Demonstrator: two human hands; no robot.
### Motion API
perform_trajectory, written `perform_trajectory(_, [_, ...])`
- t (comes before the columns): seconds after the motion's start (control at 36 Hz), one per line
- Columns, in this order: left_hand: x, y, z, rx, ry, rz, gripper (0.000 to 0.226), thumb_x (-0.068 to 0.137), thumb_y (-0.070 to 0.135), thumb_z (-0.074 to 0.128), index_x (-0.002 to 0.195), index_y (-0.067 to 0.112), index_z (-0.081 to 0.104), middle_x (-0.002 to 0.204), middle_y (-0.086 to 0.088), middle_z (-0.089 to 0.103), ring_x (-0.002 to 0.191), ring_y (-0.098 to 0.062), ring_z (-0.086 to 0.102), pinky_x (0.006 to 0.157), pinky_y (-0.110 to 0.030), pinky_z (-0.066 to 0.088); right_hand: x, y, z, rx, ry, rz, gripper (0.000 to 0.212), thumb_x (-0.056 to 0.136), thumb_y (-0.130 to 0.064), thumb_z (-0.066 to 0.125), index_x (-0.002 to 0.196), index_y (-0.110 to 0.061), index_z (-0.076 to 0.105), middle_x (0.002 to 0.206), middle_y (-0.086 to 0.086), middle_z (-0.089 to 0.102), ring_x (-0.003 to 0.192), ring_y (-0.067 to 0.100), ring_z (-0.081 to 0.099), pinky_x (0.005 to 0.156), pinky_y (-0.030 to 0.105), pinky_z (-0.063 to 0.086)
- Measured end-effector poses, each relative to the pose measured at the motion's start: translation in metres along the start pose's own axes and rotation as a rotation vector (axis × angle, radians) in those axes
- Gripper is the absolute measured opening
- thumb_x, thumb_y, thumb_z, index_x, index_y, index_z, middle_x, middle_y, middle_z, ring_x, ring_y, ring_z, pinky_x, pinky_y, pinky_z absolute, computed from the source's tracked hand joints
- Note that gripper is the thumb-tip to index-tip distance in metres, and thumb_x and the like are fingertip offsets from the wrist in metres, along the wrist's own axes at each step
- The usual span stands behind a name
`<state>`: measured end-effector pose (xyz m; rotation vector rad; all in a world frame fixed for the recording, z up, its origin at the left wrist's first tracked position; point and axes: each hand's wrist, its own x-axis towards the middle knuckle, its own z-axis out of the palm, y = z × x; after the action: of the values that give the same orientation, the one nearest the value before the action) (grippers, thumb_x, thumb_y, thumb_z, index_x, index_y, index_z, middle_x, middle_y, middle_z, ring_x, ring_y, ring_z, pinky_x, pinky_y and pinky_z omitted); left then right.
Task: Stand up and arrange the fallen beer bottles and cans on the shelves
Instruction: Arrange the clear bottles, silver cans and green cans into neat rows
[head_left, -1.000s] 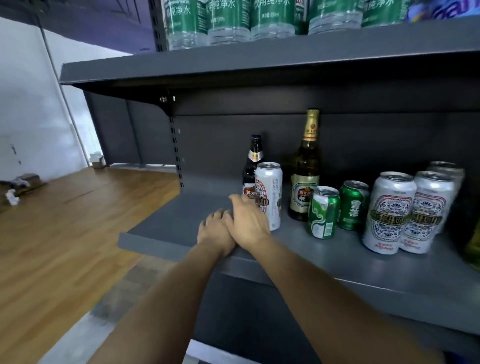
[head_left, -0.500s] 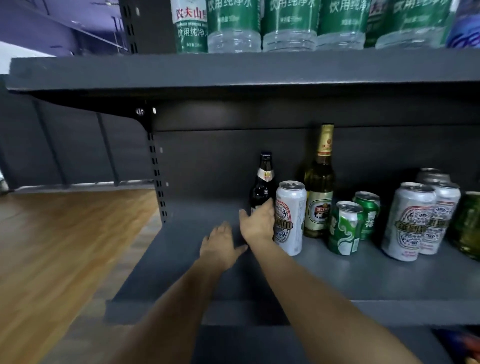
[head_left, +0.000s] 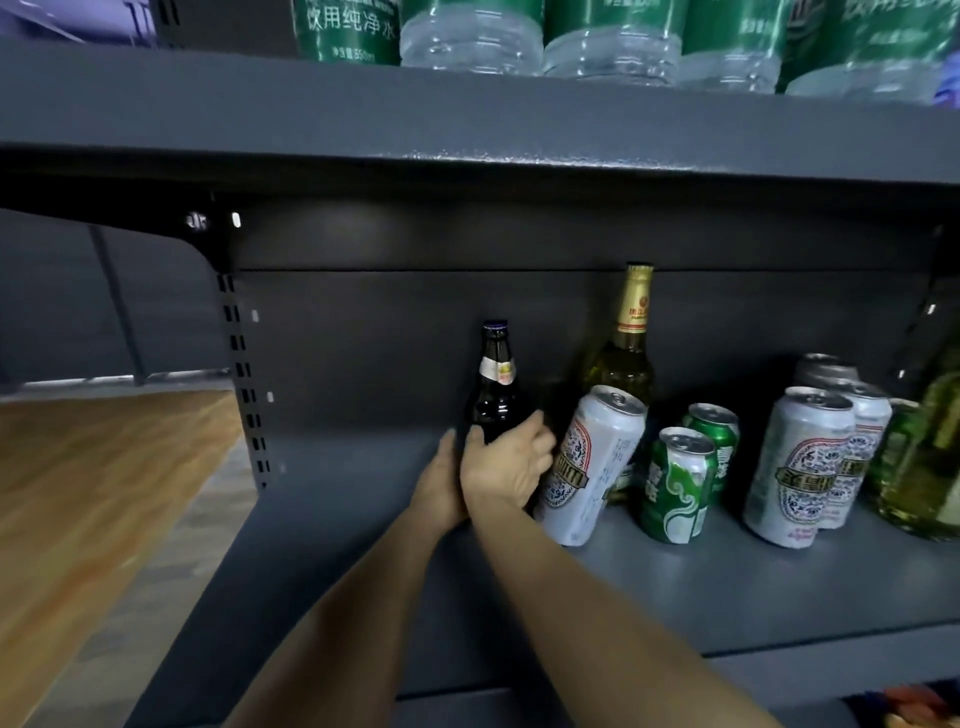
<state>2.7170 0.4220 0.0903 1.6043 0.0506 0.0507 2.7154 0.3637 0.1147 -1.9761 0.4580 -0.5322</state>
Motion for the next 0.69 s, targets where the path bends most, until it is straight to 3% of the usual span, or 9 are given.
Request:
perform_trajectory(0.06, [0.017, -0.006, 0.007, -0.199, -0.038, -0.078, 0.026, 0.104, 0.029, 0.039, 0.096, 0.017, 0.061, 0.075, 0.001, 0.072, 0.06, 0.003, 0.065, 0.054, -0.009, 0.049, 0.006, 0.0, 0.001, 0.05, -0.006, 0.031, 0.083, 0.088, -0.034, 0.067, 0.15, -0.009, 0.018, 0.149, 0.013, 0.028, 0.134, 0.033, 0.032, 0.107, 0.039, 0.031])
perform_trajectory(0.11, [0.024, -0.008, 0.014, -0.204, -0.076, -0.113, 0.036, 0.104, 0.034, 0.037, 0.101, 0.009, 0.062, 0.076, -0.002, 0.069, 0.065, -0.008, 0.064, 0.047, -0.011, 0.047, 0.01, 0.001, 0.002, 0.061, -0.015, 0.024, 0.087, 0.087, -0.033, 0.069, 0.151, -0.008, 0.015, 0.153, 0.012, 0.026, 0.137, 0.032, 0.03, 0.108, 0.038, 0.03])
perform_trajectory(0.17, [0.025, -0.01, 0.019, -0.226, -0.063, -0.146, 0.046, 0.104, 0.039, 0.033, 0.118, 0.002, 0.058, 0.09, -0.009, 0.064, 0.077, -0.014, 0.06, 0.048, -0.013, 0.05, 0.011, 0.004, 0.004, 0.016, -0.026, -0.004, 0.091, 0.087, -0.035, 0.069, 0.151, -0.008, 0.011, 0.154, 0.011, 0.025, 0.139, 0.03, 0.028, 0.11, 0.038, 0.03])
perform_trajectory(0.33, [0.042, -0.026, 0.022, -0.331, -0.032, -0.179, 0.058, 0.101, 0.048, 0.038, 0.125, 0.0, 0.059, 0.123, -0.018, 0.063, 0.099, -0.021, 0.062, 0.067, -0.024, 0.052, 0.014, 0.009, 0.002, -0.032, -0.057, -0.087, 0.092, 0.091, -0.033, 0.063, 0.153, -0.005, 0.001, 0.157, 0.012, 0.021, 0.144, 0.026, 0.019, 0.116, 0.033, 0.023])
perform_trajectory(0.39, [0.044, -0.027, 0.021, -0.367, -0.045, -0.176, 0.054, 0.101, 0.047, 0.037, 0.119, 0.002, 0.062, 0.118, -0.014, 0.065, 0.096, -0.018, 0.064, 0.069, -0.024, 0.05, 0.01, 0.015, 0.0, -0.055, -0.059, -0.17, 0.088, 0.093, -0.031, 0.06, 0.153, -0.006, 0.001, 0.159, 0.01, 0.018, 0.146, 0.023, 0.014, 0.117, 0.032, 0.02])
perform_trajectory(0.47, [0.044, -0.025, 0.023, -0.45, -0.032, -0.177, 0.047, 0.102, 0.043, 0.037, 0.093, 0.011, 0.07, 0.092, -0.003, 0.073, 0.081, -0.013, 0.067, 0.069, -0.024, 0.051, 0.007, 0.026, -0.003, -0.063, -0.028, -0.236, 0.083, 0.092, -0.029, 0.059, 0.154, -0.011, 0.006, 0.158, 0.007, 0.021, 0.145, 0.021, 0.017, 0.116, 0.033, 0.022])
perform_trajectory(0.58, [0.041, -0.026, 0.029, -0.28, 0.05, -0.119, 0.053, 0.102, 0.041, 0.037, 0.068, 0.022, 0.074, 0.074, 0.004, 0.071, 0.08, -0.016, 0.062, 0.078, -0.031, 0.047, 0.01, 0.032, -0.014, -0.117, -0.086, -0.309, 0.078, 0.094, -0.029, 0.054, 0.154, -0.009, 0.009, 0.156, 0.008, 0.027, 0.143, 0.023, 0.024, 0.11, 0.035, 0.03])
perform_trajectory(0.64, [0.037, -0.024, 0.031, -0.066, 0.112, -0.042, 0.033, 0.102, 0.035, 0.042, 0.081, 0.02, 0.063, 0.079, 0.002, 0.069, 0.082, -0.02, 0.061, 0.075, -0.032, 0.048, 0.015, 0.035, -0.023, -0.227, -0.083, -0.387, 0.071, 0.095, -0.031, 0.052, 0.152, -0.006, 0.017, 0.151, 0.011, 0.034, 0.138, 0.026, 0.032, 0.106, 0.037, 0.033])
perform_trajectory(0.69, [0.033, -0.023, 0.034, 0.265, 0.14, 0.059, 0.014, 0.098, 0.034, 0.052, 0.105, 0.021, 0.053, 0.095, -0.004, 0.068, 0.09, -0.026, 0.062, 0.077, -0.034, 0.051, 0.021, 0.039, -0.036, -0.384, 0.037, -0.524, 0.059, 0.09, -0.033, 0.054, 0.141, -0.006, 0.04, 0.132, 0.011, 0.053, 0.121, 0.03, 0.049, 0.093, 0.041, 0.043])
